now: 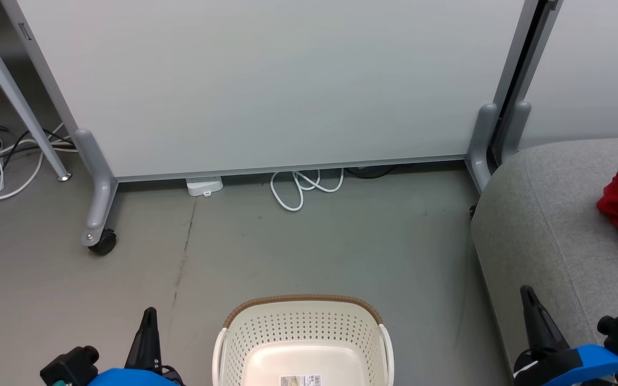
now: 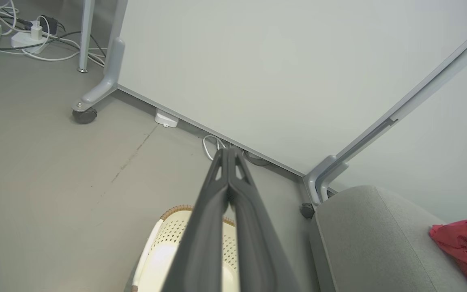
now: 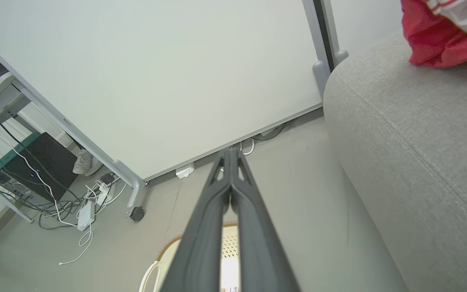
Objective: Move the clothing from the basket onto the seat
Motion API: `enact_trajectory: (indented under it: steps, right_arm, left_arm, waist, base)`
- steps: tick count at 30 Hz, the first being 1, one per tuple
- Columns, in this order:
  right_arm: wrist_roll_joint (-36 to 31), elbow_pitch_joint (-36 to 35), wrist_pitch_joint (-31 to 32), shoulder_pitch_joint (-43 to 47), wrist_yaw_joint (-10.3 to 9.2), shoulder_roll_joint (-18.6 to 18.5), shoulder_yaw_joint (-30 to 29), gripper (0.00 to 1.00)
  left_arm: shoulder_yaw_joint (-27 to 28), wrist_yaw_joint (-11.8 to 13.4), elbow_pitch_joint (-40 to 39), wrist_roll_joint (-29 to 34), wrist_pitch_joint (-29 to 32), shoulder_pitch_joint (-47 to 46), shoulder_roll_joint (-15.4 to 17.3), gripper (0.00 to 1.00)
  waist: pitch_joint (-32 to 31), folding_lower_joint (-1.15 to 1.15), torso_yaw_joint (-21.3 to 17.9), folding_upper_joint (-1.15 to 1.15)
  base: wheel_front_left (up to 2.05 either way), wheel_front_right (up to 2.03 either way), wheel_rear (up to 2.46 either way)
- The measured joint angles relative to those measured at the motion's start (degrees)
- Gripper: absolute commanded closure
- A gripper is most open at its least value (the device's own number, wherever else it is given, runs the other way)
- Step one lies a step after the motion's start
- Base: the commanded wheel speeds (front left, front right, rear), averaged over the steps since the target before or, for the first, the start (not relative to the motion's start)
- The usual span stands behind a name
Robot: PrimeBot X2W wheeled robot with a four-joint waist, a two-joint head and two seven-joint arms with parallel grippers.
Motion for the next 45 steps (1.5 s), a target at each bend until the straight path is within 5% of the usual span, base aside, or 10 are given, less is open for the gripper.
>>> enact_trajectory:
  steps: [45]
  right_arm:
    - [33.74, -0.04, 6.24, -3.86, -0.01, 0.80, -1.85, 1.00]
  left_arm:
    - [5.31, 0.68, -4.86, -30.53, 8.43, -3.70, -0.80, 1.00]
  waist:
    - [0.71, 0.00, -1.28, 0.00]
  base:
    - [0.00, 0.00, 0.00]
